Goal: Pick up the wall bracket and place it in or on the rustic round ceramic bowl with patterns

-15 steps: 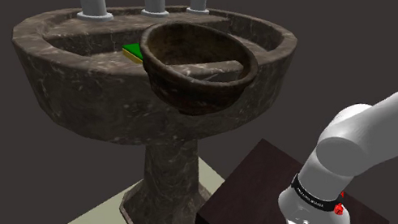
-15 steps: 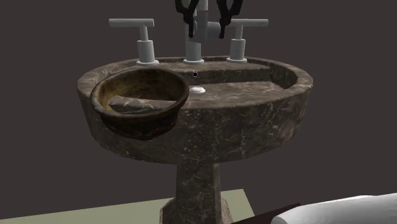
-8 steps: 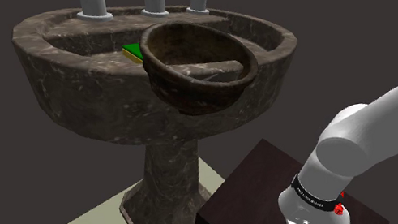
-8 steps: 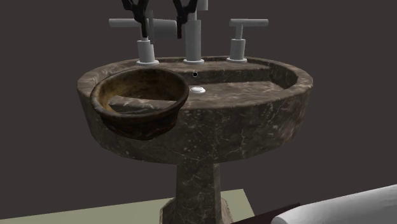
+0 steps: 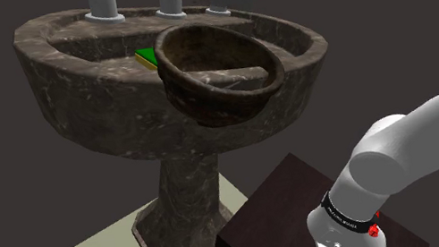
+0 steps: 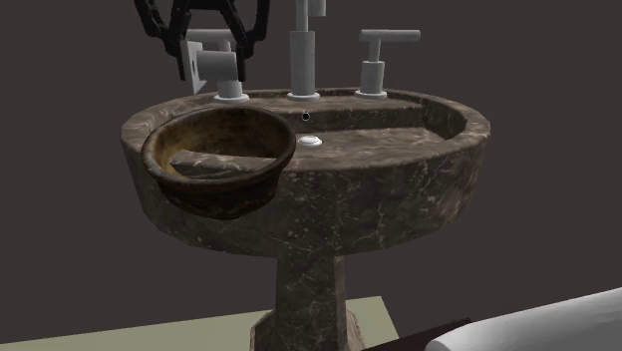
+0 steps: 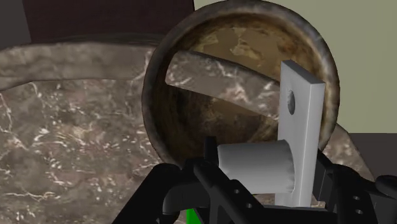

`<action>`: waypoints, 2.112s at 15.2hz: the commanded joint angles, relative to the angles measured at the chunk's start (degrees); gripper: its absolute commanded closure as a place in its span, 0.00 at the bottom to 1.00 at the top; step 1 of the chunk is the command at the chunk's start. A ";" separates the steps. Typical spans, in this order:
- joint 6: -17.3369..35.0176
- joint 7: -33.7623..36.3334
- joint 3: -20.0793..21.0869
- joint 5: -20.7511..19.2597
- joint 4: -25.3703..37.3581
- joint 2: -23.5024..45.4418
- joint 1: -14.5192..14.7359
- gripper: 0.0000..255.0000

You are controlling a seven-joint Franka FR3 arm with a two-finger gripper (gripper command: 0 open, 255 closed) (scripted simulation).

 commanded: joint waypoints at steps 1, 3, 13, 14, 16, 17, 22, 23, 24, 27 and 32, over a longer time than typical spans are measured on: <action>1.49 -0.51 -0.33 0.40 -2.66 -1.24 0.30 1.00; 2.98 -0.96 -0.56 0.78 -5.26 -2.40 0.60 1.00; 6.74 -2.73 -0.14 2.47 -12.00 -5.79 -0.14 1.00; 6.72 -2.78 -0.08 2.52 -11.99 -5.83 -0.25 1.00; 6.71 -2.81 -0.06 2.55 -11.99 -5.85 -0.31 1.00; 6.77 -2.96 -0.17 2.49 -12.09 -5.85 -0.33 0.00; 6.71 -2.82 -0.05 2.55 -11.99 -5.86 -0.32 0.00; 4.90 -2.39 -0.04 2.17 -9.15 -4.79 -0.63 0.00; 3.06 -1.91 0.05 1.76 -6.19 -3.61 -0.95 0.00; -0.31 -0.91 0.45 0.99 -0.53 -1.23 -1.56 0.00; -0.31 -0.91 0.45 0.99 -0.53 -1.23 -1.56 0.00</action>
